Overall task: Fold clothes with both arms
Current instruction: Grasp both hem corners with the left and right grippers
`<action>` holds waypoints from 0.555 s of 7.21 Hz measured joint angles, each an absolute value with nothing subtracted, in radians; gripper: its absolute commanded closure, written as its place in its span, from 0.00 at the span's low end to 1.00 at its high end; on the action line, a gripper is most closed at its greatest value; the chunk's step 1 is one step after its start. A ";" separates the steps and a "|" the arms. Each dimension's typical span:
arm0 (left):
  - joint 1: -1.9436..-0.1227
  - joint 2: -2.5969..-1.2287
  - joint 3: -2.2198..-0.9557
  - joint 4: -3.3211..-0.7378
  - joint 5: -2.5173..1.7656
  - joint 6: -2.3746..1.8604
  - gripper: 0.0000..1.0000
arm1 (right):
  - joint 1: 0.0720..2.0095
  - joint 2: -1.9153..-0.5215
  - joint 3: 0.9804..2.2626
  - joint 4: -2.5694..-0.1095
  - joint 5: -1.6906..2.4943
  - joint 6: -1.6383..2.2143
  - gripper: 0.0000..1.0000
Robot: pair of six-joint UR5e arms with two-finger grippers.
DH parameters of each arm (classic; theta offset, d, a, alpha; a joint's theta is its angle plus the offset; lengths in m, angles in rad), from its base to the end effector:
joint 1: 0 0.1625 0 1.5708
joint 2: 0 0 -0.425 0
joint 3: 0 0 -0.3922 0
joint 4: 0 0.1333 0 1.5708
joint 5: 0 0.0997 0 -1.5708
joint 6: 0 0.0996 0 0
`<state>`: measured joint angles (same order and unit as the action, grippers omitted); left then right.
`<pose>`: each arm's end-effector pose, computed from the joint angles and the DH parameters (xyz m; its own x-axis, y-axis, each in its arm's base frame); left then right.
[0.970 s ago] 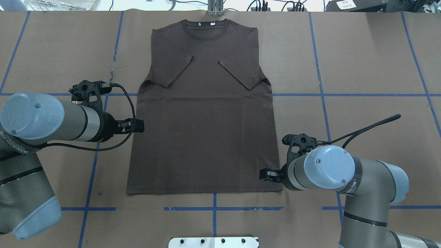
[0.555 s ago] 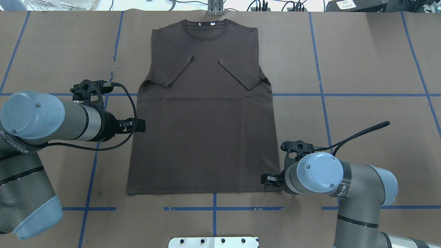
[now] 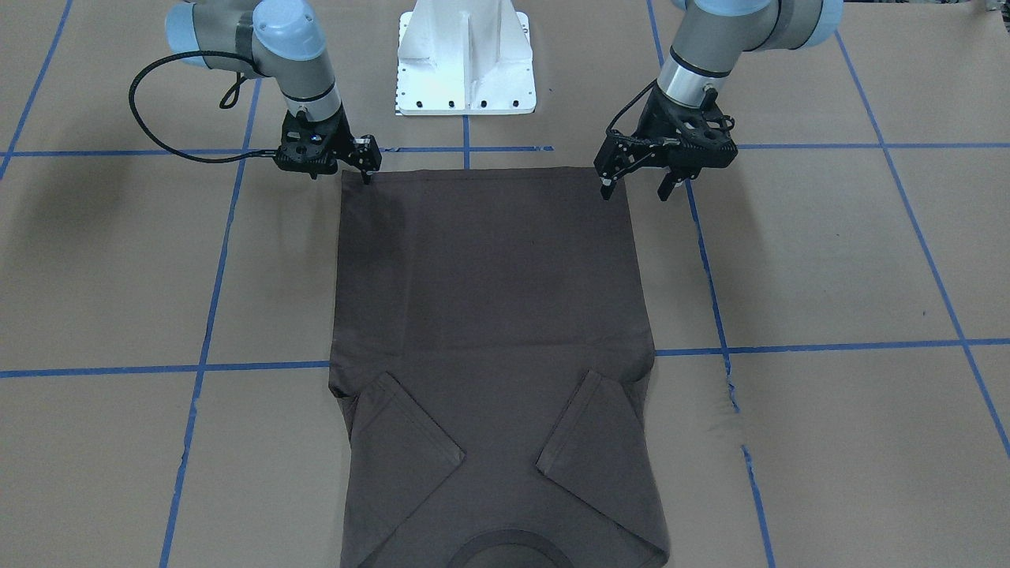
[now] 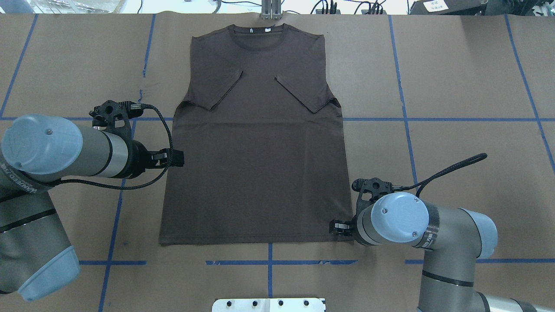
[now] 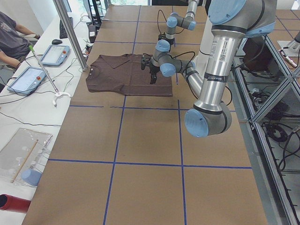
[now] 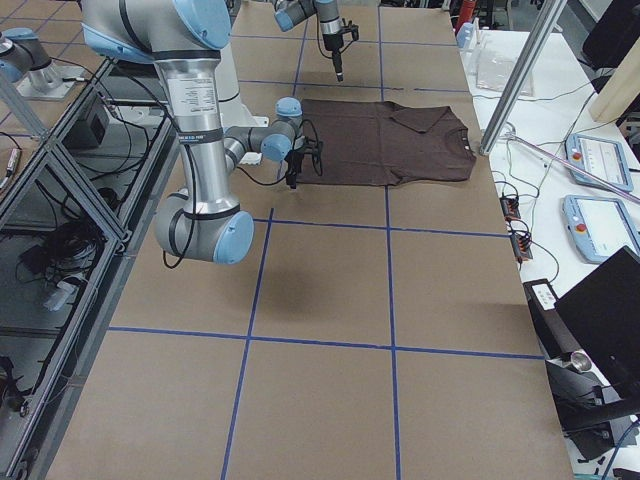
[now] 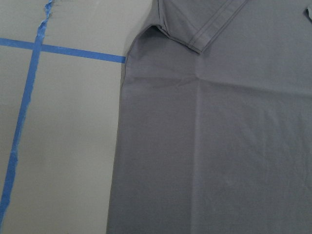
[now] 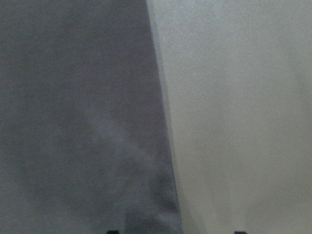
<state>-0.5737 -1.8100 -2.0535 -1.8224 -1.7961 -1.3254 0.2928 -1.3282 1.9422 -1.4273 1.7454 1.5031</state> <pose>0.3861 -0.3817 0.2884 0.5490 -0.0728 -0.8326 0.2479 0.9656 0.0790 -0.5051 -0.2734 0.3519 0.7055 0.1431 0.6941 -0.1225 0.9893 -0.0794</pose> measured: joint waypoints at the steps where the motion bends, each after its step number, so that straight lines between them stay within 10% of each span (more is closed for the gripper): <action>1: -0.574 -1.810 -2.054 -1.822 -1.796 -1.325 0.00 | 0.292 -1.325 1.942 -1.427 1.746 1.503 1.00; 4: -0.574 -1.818 -2.053 -1.821 -1.795 -1.325 0.00 | 0.293 -1.326 1.948 -1.427 1.747 1.500 1.00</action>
<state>-0.5737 -1.8176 -2.0531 -1.8210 -1.7953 -1.3253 0.2927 -1.3257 1.9482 -1.4271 1.7473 1.5005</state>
